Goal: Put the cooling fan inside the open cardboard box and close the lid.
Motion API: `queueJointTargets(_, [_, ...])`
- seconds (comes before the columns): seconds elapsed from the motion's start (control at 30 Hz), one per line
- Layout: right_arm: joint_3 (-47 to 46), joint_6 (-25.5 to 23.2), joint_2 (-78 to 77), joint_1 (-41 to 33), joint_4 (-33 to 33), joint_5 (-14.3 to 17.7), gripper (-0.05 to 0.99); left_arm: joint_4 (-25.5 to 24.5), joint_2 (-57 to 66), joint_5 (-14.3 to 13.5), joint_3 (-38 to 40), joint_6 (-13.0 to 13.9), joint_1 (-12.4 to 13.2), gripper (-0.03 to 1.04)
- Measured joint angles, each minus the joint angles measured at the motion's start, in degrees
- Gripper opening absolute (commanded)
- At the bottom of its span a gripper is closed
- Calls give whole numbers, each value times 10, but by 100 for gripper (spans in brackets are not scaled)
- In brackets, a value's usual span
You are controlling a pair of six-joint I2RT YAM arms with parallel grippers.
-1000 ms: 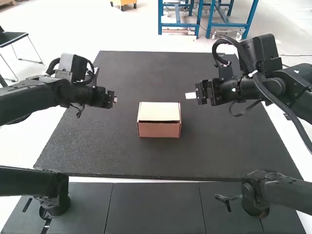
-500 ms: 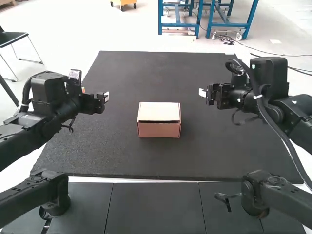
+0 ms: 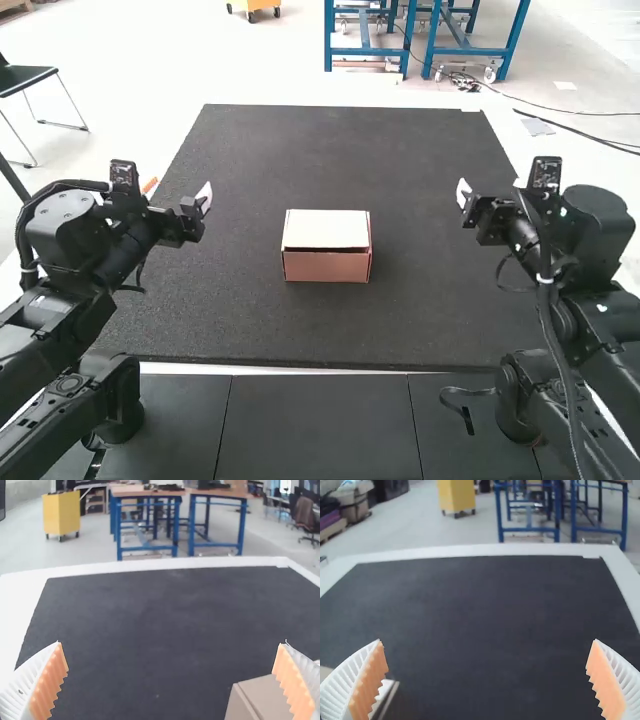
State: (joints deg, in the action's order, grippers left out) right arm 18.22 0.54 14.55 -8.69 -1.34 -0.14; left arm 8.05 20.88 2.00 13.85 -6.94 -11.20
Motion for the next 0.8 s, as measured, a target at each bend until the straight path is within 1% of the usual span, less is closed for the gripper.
queueJointTargets(0.1, [-13,8,-34,12,44,0,90,31,-26,8,-18,0,0,97])
queueJointTargets(0.23, [-19,12,-41,14,108,0,89,64,-76,16,-66,-3,0,97])
queueJointTargets(0.3, [-37,13,-41,15,145,0,89,68,-104,20,-84,-7,0,97])
queueJointTargets(0.4, [-76,17,-42,18,176,-6,89,63,-145,25,-94,-13,0,97])
queueJointTargets(0.53, [-125,17,-48,25,189,-25,89,48,-188,36,-97,-19,0,97])
queueJointTargets(0.67, [-166,14,-105,35,203,-48,89,43,-203,49,-108,-33,0,97])
queueJointTargets(0.8, [-180,0,-141,45,194,-70,90,41,-203,54,-123,-46,0,97])
